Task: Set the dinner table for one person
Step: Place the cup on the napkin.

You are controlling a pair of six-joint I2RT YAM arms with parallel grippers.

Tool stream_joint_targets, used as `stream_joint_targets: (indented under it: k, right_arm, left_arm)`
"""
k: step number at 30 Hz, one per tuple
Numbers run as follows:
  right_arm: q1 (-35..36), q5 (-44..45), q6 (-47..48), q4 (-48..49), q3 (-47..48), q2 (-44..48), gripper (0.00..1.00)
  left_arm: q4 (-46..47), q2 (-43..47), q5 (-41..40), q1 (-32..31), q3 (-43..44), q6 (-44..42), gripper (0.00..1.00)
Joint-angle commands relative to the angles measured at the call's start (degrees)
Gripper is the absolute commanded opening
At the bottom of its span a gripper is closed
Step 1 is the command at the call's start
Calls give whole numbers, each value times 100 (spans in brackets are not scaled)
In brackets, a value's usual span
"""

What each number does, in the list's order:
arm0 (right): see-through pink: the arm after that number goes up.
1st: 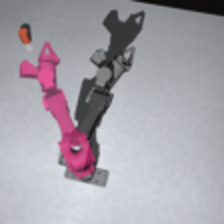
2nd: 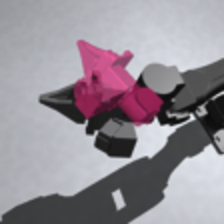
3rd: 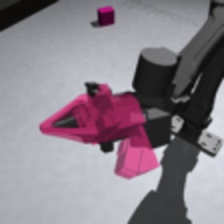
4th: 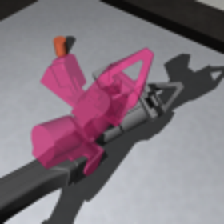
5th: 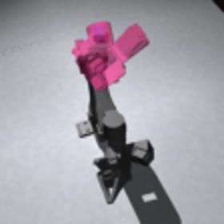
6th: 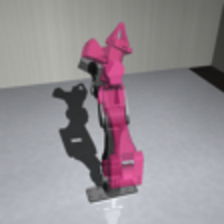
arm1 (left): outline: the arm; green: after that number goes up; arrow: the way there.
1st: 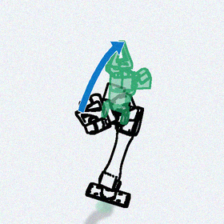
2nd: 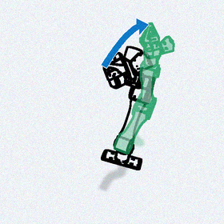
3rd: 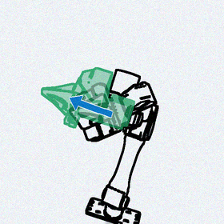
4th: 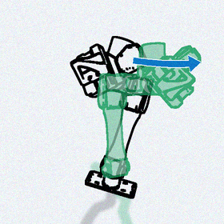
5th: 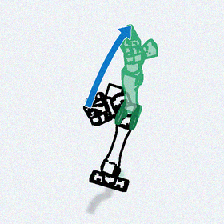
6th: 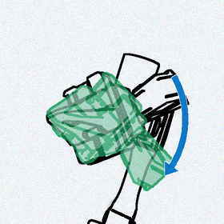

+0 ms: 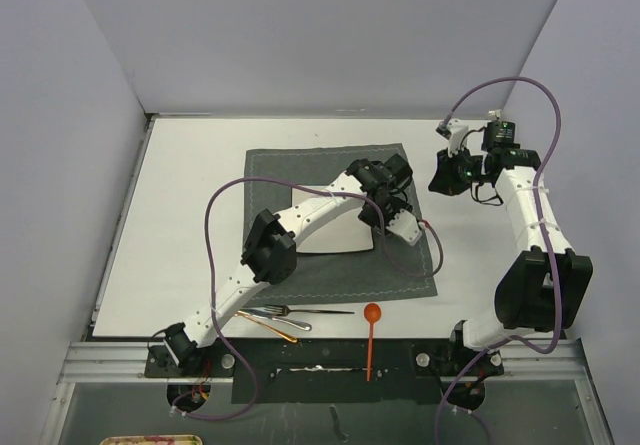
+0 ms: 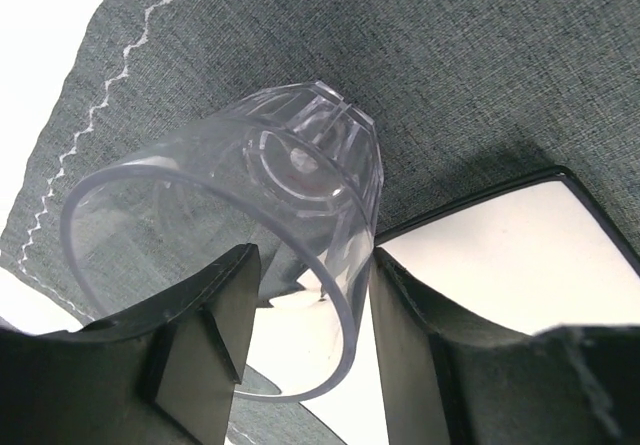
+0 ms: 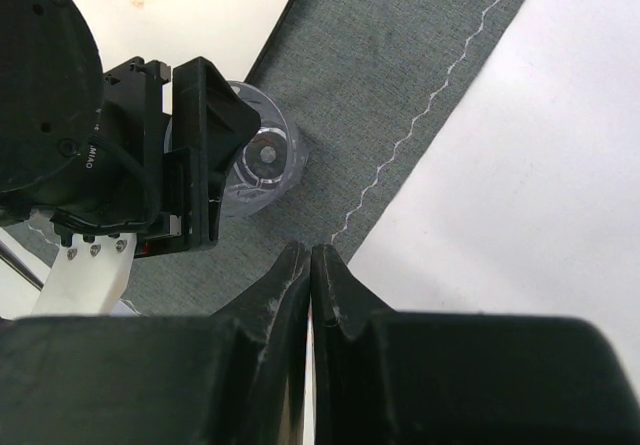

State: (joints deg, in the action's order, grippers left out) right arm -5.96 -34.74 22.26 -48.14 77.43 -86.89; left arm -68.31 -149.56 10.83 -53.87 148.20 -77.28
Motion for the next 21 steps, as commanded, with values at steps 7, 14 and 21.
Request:
stream_joint_targets:
  k: [7,14,21]
  right_arm:
    - [701,955,-124,57,-25,61,27]
    - [1068,1492,-301,-123,338,-145,33]
    - [1087,1991,-394,-364,438,-300,40]
  left_arm:
    - [-90,852,-387,-58,526,130,50]
    - [-373,1438,-683,17,347,296,53]
    - [-652,1981,-698,269,143,726,53]
